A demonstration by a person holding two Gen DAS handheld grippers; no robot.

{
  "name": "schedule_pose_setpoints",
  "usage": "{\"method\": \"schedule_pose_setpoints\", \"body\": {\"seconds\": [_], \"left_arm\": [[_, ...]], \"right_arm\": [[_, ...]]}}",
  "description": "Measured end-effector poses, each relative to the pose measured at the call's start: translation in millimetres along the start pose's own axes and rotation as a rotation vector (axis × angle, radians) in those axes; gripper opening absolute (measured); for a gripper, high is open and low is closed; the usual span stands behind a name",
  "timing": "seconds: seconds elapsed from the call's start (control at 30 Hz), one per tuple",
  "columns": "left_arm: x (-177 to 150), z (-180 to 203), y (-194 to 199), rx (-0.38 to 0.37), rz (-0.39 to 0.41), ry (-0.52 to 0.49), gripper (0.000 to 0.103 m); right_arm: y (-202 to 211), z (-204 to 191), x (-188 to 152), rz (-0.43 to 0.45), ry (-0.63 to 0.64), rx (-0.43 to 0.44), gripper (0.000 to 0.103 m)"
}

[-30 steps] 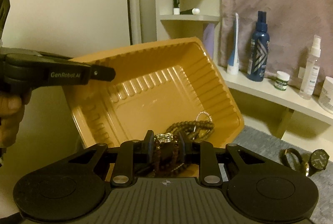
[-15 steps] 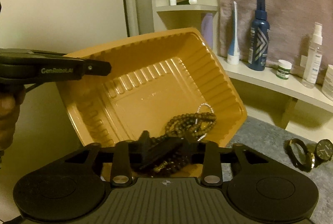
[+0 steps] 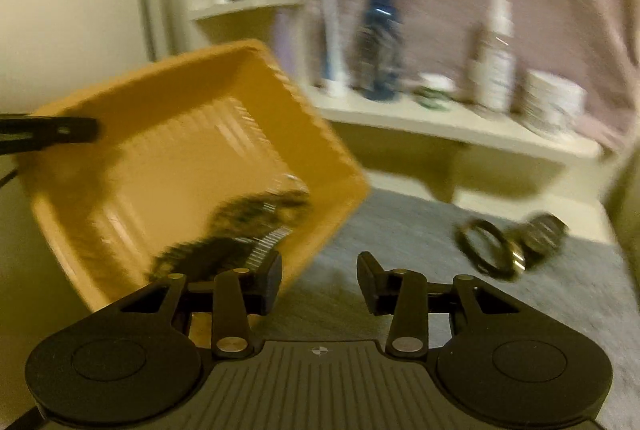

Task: Organize jewelry
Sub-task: 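Move the right gripper back over the gold wristwatch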

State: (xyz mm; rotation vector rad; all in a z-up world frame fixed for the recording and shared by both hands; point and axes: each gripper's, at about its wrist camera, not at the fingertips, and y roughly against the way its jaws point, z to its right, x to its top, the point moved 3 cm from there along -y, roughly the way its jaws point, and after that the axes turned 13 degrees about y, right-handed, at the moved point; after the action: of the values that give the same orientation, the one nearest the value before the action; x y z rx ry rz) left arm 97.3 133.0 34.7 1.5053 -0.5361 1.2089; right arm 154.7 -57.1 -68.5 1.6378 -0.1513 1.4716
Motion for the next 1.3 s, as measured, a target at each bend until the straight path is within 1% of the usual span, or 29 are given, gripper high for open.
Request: {"method": "schedule_pose_setpoints", "body": {"seconds": [0.17,0.33,0.47,0.63,0.83,1.1,1.3], "left_arm": [[0.0,0.1,0.0,0.001,0.0,-0.001,0.009],[-0.1,0.5,-0.1,0.001,0.0,-0.003,0.009],[-0.2,1.3,0.1,0.002,0.0,-0.007,0.009],[0.4,1.9,0.3,0.001,0.0,-0.011,0.009],[0.3,2.6,0.5,0.002,-0.001,-0.013,0.009],[0.4,2.9,0.4,0.002,0.0,-0.013,0.009],[0.2,3.3,0.7,0.001,-0.001,-0.012,0.009]], "right_arm": [[9.2,38.6,-19.6,-0.036,-0.072,-0.081,0.044],[20.6,69.0,-33.5,-0.051,-0.114,-0.147,0.045],[29.5,90.4,-40.0,-0.056,-0.136,-0.198,0.045],[34.6,107.3,-40.2,-0.056,-0.139,-0.234,0.045],[30.0,113.7,-35.6,-0.052,-0.112,-0.235,0.045],[1.8,116.0,-32.3,-0.075,-0.099,-0.199,0.045],[-18.7,108.9,-27.8,-0.091,-0.039,-0.173,0.044]]}}
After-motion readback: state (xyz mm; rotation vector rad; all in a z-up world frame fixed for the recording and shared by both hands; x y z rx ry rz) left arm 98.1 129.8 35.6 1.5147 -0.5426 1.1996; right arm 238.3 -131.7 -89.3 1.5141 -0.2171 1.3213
